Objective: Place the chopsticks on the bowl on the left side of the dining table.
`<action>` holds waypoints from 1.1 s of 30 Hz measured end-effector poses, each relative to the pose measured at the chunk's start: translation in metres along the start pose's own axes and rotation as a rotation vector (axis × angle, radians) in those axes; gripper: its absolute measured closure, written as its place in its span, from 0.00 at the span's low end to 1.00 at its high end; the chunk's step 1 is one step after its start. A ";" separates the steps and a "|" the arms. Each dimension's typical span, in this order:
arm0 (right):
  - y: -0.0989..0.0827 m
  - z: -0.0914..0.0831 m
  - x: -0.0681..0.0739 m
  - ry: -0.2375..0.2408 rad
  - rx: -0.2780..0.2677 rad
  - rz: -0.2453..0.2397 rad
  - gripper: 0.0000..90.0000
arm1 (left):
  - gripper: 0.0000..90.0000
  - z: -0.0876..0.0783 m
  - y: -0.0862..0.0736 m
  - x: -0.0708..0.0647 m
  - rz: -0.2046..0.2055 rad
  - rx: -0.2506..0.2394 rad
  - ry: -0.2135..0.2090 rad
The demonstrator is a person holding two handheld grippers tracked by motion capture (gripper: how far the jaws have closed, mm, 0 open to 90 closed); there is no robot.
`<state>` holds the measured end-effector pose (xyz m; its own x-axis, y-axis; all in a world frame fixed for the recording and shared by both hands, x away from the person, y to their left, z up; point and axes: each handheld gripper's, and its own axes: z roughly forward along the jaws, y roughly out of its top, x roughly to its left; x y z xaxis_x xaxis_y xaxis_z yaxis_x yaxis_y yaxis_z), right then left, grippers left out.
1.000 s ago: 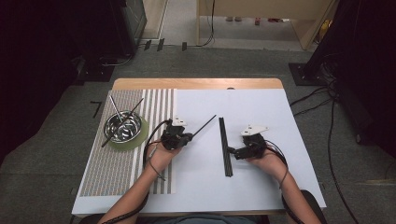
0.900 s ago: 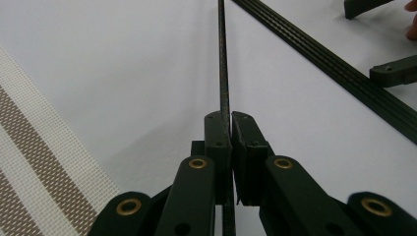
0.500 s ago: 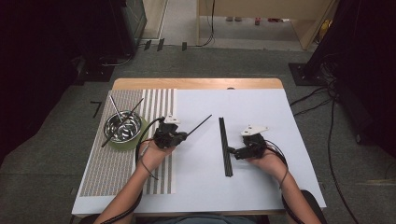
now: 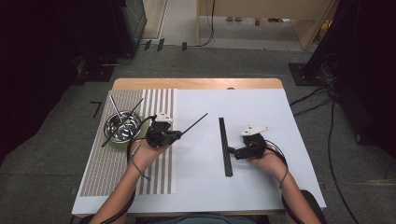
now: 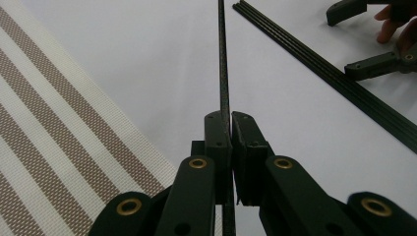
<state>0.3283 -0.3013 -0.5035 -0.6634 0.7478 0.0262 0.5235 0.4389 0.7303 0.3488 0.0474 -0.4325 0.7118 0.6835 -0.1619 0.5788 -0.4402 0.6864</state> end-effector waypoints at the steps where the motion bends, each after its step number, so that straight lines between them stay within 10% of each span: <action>1: 0.000 0.000 0.000 0.000 0.000 0.000 0.13 | 0.97 -0.001 0.000 0.001 -0.001 0.001 0.001; 33: 0.000 0.000 0.000 0.000 0.001 0.003 0.13 | 0.97 -0.021 -0.011 0.026 -0.022 0.019 0.015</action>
<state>0.3280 -0.3013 -0.5034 -0.6619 0.7490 0.0283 0.5262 0.4375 0.7292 0.3525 0.0825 -0.4290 0.6928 0.7018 -0.1658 0.6020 -0.4362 0.6688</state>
